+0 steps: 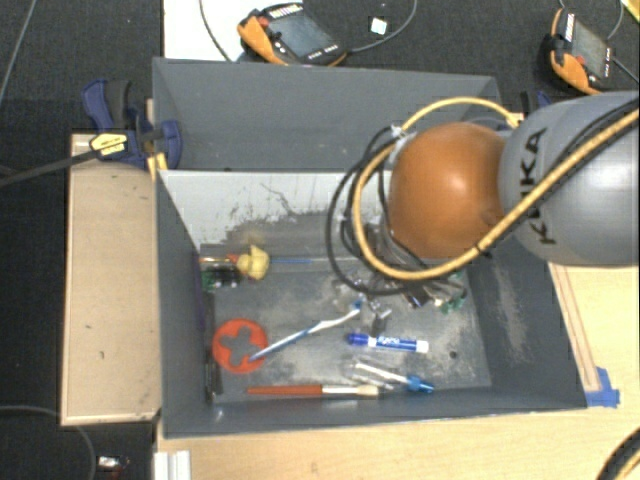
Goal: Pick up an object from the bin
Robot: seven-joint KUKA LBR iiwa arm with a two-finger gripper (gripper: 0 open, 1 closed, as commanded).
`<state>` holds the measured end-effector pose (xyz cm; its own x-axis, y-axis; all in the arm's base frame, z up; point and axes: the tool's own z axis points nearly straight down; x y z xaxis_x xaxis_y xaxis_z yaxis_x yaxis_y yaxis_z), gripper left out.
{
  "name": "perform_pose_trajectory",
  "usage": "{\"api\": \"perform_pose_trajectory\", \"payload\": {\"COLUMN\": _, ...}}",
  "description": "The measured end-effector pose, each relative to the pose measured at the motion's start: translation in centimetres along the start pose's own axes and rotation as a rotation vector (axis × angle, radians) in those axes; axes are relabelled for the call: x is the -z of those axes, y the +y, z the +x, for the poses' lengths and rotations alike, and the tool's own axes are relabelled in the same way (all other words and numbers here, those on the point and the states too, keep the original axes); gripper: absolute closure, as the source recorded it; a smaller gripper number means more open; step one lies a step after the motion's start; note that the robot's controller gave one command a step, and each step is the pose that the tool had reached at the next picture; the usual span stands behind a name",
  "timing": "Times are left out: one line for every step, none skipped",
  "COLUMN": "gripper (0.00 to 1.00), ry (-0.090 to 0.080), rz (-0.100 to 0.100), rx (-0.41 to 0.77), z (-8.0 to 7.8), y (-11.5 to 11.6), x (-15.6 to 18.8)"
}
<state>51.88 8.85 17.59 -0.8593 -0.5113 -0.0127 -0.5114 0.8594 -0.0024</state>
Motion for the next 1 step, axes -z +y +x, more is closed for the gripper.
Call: {"api": "perform_pose_trajectory", "payload": {"gripper": 1.0, "ry": -0.006, "rz": 0.002, "rx": -0.004, "z": -0.15, "y": -0.07, "x": 1.64}}
